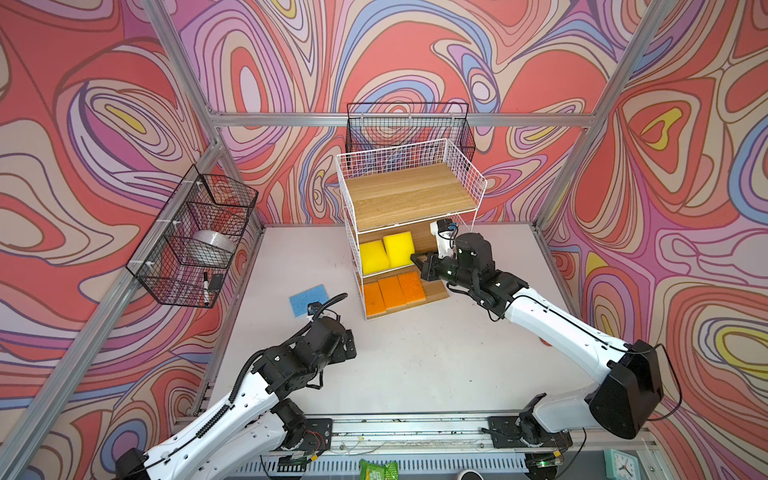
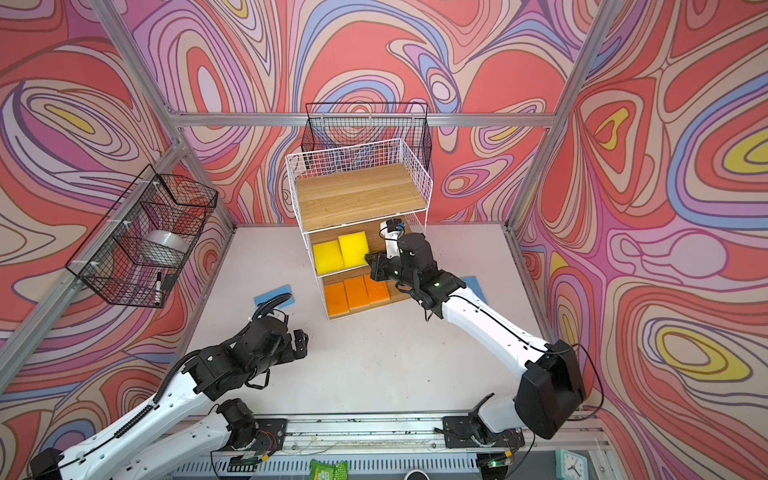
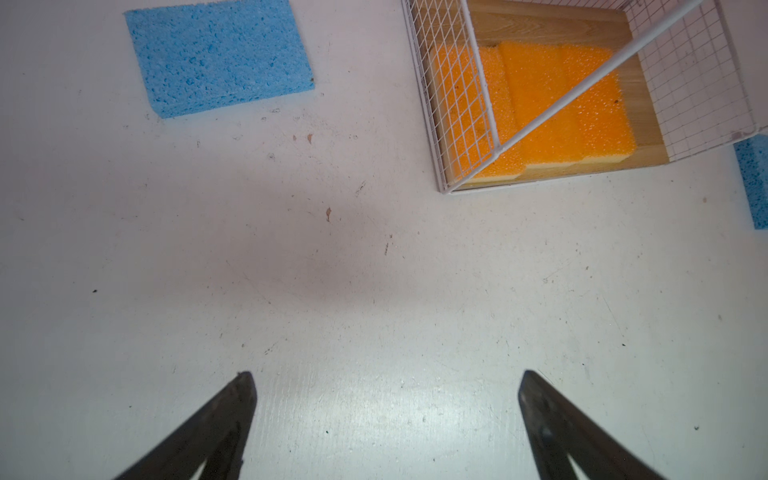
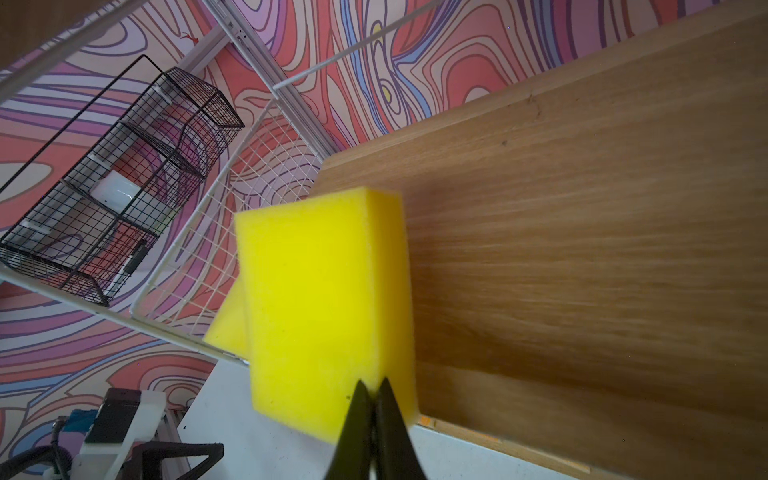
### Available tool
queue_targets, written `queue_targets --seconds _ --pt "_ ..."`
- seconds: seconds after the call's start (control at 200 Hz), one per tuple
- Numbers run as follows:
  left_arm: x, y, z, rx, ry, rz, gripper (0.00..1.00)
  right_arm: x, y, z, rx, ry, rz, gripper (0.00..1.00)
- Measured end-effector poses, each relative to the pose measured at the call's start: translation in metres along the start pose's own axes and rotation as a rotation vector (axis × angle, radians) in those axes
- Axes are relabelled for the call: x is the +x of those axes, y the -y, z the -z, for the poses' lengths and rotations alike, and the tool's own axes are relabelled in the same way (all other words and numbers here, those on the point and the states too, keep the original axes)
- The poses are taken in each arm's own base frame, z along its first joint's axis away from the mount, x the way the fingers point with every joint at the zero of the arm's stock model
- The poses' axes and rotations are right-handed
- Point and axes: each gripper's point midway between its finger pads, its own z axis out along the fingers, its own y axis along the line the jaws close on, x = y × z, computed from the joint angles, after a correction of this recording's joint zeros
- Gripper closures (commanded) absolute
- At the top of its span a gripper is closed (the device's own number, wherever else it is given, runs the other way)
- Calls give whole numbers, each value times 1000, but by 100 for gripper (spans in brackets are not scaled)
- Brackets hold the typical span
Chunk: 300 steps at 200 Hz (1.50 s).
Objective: Place and organize the cleaning sponges onto the shelf
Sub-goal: 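Lower the yellow sponge onto the middle shelf beside the first yellow sponge, then push the yellow sponge deeper onto the board and open the right gripper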
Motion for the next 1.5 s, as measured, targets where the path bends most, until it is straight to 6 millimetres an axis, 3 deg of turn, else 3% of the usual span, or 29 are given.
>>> queue_targets --seconds 0.135,0.436,0.656,1.257,1.502 --pt "0 0 1 2 2 1 0 -1 1 0 2 1 3 65" --pt "0 0 1 1 2 2 0 -2 3 0 6 3 5 51" --pt "0 0 0 2 0 1 0 -2 4 1 8 4 12 32" --pt "0 1 1 7 -4 2 0 -1 -17 8 -102 -9 91 18" --pt "1 1 1 8 -6 2 0 5 -22 10 -144 -18 126 18"
